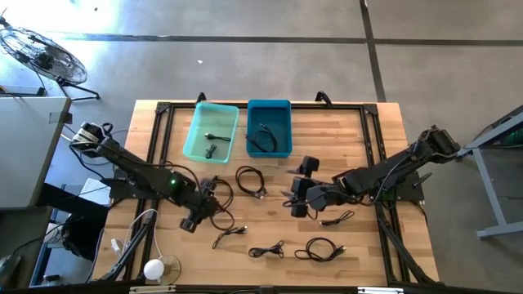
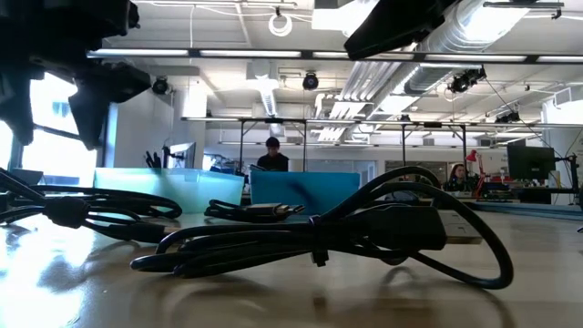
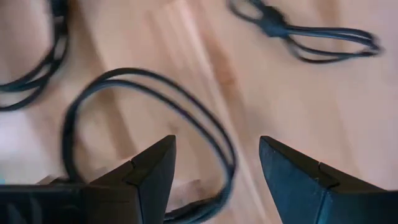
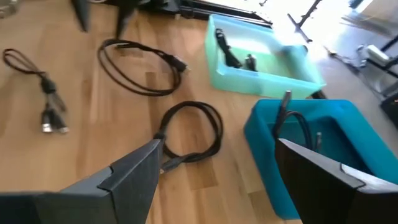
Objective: Pick & Place USB Port
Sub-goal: Put the black HDMI cable into the blue bin
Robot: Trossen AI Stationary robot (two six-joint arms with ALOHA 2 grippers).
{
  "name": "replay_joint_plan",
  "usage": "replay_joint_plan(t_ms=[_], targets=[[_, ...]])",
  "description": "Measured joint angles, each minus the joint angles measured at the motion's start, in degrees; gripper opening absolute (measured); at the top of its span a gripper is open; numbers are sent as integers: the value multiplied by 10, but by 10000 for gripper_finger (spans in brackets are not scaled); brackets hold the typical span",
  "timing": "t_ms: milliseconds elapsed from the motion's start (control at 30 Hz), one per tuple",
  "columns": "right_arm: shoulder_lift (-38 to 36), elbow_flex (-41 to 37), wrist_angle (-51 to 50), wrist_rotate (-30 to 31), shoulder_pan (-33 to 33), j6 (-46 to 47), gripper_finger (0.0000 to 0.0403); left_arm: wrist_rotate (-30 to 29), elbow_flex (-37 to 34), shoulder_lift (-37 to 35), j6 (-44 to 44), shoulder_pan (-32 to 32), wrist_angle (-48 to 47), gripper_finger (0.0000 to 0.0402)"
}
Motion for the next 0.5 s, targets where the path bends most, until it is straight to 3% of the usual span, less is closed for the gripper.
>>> replay_joint_plan(t_ms=[500], targets=[[0,0,0,-10,5,8,304,22,-9,85,-16,0,2,227]])
